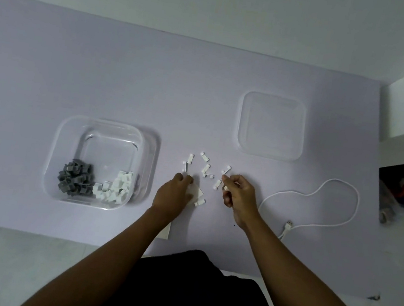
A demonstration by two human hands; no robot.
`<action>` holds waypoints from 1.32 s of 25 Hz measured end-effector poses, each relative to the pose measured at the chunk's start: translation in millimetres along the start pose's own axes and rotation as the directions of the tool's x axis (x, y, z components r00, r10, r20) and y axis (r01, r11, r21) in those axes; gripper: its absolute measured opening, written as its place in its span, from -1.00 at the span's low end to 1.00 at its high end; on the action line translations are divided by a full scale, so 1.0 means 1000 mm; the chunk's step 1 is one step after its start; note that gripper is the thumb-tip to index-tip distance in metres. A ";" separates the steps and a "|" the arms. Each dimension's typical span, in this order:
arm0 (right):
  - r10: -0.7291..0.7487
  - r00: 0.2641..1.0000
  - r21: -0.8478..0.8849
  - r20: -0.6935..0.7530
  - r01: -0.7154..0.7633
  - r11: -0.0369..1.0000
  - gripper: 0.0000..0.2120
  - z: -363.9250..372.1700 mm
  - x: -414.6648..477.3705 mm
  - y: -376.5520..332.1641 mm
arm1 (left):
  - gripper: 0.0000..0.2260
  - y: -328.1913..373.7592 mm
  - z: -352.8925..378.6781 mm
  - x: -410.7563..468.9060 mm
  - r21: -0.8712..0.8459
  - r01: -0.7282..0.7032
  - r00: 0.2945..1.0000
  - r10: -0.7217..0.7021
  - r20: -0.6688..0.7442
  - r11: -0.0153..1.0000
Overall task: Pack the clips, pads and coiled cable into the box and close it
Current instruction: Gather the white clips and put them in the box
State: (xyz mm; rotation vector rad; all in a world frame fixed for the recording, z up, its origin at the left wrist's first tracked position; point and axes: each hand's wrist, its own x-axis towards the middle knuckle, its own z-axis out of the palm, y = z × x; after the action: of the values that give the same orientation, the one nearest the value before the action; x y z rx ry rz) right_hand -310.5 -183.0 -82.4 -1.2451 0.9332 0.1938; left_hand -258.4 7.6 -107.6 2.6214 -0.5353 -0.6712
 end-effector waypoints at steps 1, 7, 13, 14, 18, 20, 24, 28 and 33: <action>0.062 0.998 0.092 0.030 -0.064 0.994 -0.84 -0.003 -0.002 0.001 | -0.78 -0.001 0.001 0.001 0.014 -0.010 1.000 0.010 -0.013 1.000; -0.159 0.983 -0.330 -0.091 0.121 0.936 -0.80 -0.009 0.009 0.020 | -0.82 -0.010 0.004 0.003 -0.008 -0.025 0.999 0.024 -0.039 1.000; -0.314 0.940 -0.774 0.133 0.297 0.560 -0.57 0.004 0.020 0.032 | -0.93 -0.012 -0.004 0.008 -0.372 0.094 0.994 -0.105 -0.010 0.924; -0.325 0.938 -0.765 0.123 0.298 0.571 -0.58 0.005 0.021 0.034 | -0.95 -0.011 -0.007 0.010 -0.491 0.183 0.980 -0.200 0.019 0.852; -0.288 0.958 -0.614 -0.005 0.224 0.757 -0.71 0.009 0.021 0.035 | -0.90 -0.012 -0.021 0.022 -0.576 0.334 0.927 -0.370 0.059 0.746; -0.153 0.985 -0.297 -0.079 0.123 0.947 -0.74 0.007 0.018 0.026 | -0.89 -0.012 -0.027 0.028 -0.486 0.282 0.951 -0.308 0.028 0.827; 0.138 0.981 0.368 0.133 -0.178 0.912 -0.77 0.003 0.004 0.003 | -0.55 -0.017 -0.028 0.041 -0.261 0.196 0.980 -0.180 0.085 0.945; 0.172 0.932 0.417 0.320 -0.301 0.858 -0.62 0.001 0.003 -0.007 | -0.67 -0.020 -0.027 0.047 -0.209 0.141 0.990 -0.134 0.048 0.968; 0.184 0.951 0.260 0.248 -0.248 0.933 -0.65 0.005 0.013 -0.012 | -0.79 -0.015 -0.034 0.051 -0.439 0.246 0.963 -0.268 0.013 0.864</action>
State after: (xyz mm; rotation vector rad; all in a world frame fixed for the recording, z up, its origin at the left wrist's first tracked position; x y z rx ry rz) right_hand -292.7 -187.5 -82.3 -0.8307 0.8698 0.3516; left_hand -195.3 6.8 -106.1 2.2855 -0.0034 -0.7092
